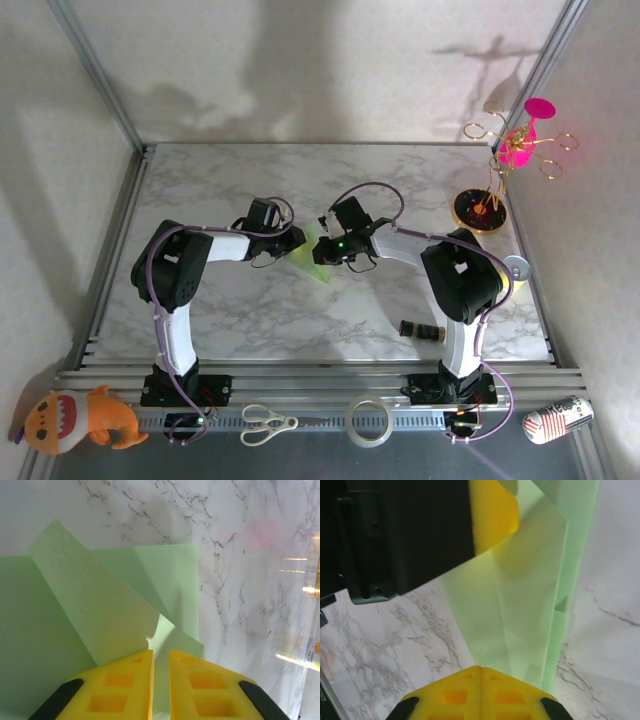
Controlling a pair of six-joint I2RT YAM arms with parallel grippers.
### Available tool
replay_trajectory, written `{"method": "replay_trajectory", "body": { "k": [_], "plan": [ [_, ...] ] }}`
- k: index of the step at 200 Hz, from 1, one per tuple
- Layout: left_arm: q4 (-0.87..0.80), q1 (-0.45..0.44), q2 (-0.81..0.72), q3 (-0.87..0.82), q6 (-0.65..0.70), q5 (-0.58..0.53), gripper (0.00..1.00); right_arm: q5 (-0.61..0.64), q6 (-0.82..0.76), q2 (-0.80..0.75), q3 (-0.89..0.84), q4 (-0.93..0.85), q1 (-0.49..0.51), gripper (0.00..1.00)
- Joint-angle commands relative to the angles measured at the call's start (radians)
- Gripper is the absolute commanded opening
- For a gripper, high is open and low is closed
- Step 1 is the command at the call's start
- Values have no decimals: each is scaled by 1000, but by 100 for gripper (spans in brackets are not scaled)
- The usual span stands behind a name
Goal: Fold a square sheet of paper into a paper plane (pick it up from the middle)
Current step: Fourth fold the wing at the center of the table.
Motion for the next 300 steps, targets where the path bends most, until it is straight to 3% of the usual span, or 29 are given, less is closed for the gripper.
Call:
{"method": "replay_trajectory", "body": {
  "k": [1,71,130,182,219,300],
  "plan": [
    [-32,-9,30,5,-3,-26,16,-7,20,45,24,-13,12,1],
    [-12,-12,-10,21,-8,2,17,77,29,95,-12,-67,12,0],
    [36,-41,-143,-65,44,23,23,137,46,119,-43,-104,2,0],
    [-7,-92,-111,-100,86,1,13,146,45,130,-36,-123,1,0],
    [-25,-100,-67,-68,99,6,11,146,44,137,-36,-124,1,0],
    [-315,-65,31,123,236,-168,13,225,-34,147,-80,-200,1,0]
  ]
}}
